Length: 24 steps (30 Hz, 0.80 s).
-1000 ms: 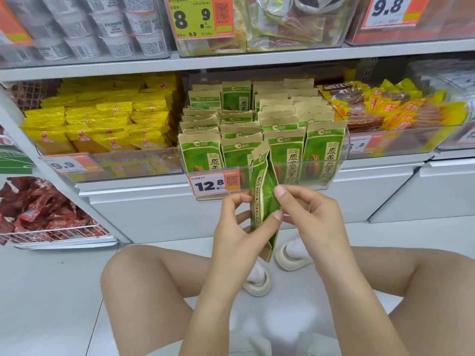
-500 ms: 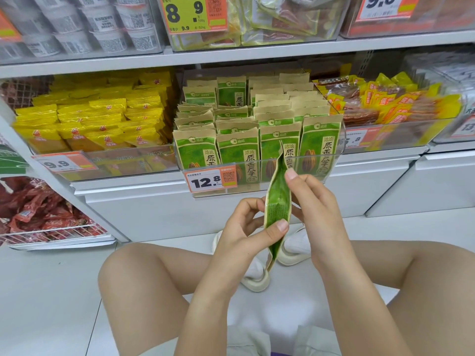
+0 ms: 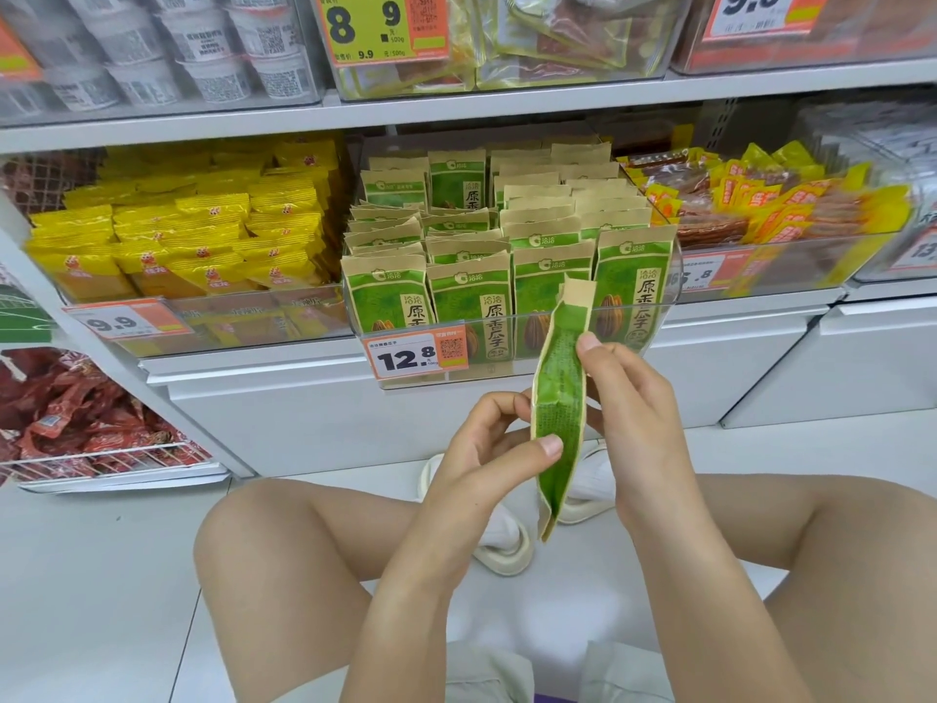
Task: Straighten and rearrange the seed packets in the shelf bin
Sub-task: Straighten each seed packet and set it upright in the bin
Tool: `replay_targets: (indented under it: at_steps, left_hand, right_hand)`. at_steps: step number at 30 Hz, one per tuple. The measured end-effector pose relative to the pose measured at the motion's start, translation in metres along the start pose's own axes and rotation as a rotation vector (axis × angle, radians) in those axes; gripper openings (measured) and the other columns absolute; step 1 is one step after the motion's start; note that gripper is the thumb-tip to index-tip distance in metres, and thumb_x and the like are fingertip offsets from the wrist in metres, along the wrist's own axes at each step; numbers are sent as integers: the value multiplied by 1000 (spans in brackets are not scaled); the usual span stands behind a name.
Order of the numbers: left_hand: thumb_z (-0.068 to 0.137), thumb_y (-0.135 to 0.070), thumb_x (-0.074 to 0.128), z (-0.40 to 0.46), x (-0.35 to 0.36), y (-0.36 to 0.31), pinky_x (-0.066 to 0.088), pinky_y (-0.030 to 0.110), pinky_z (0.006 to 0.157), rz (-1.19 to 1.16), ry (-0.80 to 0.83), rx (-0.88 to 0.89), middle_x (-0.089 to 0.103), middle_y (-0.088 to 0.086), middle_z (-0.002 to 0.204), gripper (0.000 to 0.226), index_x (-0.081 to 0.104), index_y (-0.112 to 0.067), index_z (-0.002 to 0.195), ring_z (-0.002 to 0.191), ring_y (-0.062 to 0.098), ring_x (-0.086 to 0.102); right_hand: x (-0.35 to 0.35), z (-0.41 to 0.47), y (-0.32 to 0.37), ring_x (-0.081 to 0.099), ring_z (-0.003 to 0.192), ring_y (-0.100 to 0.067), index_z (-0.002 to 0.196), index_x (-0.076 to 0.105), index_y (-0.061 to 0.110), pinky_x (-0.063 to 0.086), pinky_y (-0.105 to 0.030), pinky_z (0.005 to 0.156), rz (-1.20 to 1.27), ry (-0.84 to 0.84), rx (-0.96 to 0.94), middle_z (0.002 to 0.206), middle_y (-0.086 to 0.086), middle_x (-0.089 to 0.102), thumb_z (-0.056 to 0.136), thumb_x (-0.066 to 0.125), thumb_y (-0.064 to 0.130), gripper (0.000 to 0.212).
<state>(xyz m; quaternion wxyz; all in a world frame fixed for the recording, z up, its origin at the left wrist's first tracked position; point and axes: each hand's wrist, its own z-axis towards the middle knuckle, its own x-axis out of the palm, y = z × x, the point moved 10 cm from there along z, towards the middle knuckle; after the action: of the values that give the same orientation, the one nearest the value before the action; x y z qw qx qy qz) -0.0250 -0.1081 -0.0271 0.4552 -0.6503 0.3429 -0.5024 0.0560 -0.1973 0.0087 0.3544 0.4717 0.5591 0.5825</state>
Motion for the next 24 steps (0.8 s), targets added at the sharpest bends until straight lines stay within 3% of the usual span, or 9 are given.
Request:
replay_targets:
  at_steps: [3, 6, 8, 13, 16, 22, 24]
  left_hand:
    - [66, -30, 73, 0, -4, -4, 48, 19, 73, -12, -31, 14, 69, -7, 91, 43, 54, -8, 99, 80, 7, 65]
    - [73, -21, 74, 0, -17, -16, 49, 24, 76, -55, -154, 69, 69, -4, 92, 32, 56, -9, 97, 81, 9, 66]
    - [76, -20, 69, 0, -27, -26, 50, 27, 80, -94, -250, 119, 69, -5, 91, 25, 56, -10, 95, 81, 9, 67]
    - [73, -23, 75, -7, -42, -40, 50, 46, 96, -163, -404, 192, 65, 7, 104, 40, 55, -8, 105, 98, 30, 66]
    - [74, -23, 74, -9, -43, -40, 51, 42, 89, -170, -410, 201, 63, 6, 102, 39, 55, -8, 104, 92, 25, 64]
    - [79, -21, 64, -6, -41, -37, 54, 29, 80, -250, -352, 189, 61, 10, 103, 28, 53, -8, 102, 89, 21, 61]
    - [79, -22, 63, -6, -40, -35, 53, 26, 76, -281, -342, 176, 61, 9, 101, 24, 55, -10, 99, 89, 20, 60]
  right_hand:
    - [4, -1, -2, 63, 79, -21, 90, 57, -8, 52, -19, 69, 66, 48, 33, 82, -16, 63, 96, 53, 27, 35]
    - [14, -4, -7, 65, 106, -15, 103, 62, -2, 51, -30, 94, 15, 192, 62, 106, -9, 71, 90, 60, 42, 46]
    - [22, -8, -8, 63, 110, -12, 103, 64, 4, 49, -32, 97, -47, 293, 47, 110, -3, 71, 82, 61, 44, 45]
    - [43, -24, -18, 60, 89, 1, 82, 58, 9, 46, -16, 86, -120, 502, 68, 76, 15, 68, 72, 66, 29, 24]
    - [48, -30, -21, 63, 82, 0, 83, 54, 5, 46, -11, 76, -52, 540, 98, 70, 18, 67, 73, 65, 23, 24]
    - [43, -28, -20, 56, 75, -10, 84, 62, 9, 48, -20, 81, -51, 488, 83, 75, -4, 60, 74, 70, 36, 30]
    - [41, -27, -18, 57, 73, -10, 86, 61, 11, 48, -17, 77, -46, 470, 68, 76, -5, 60, 76, 69, 32, 25]
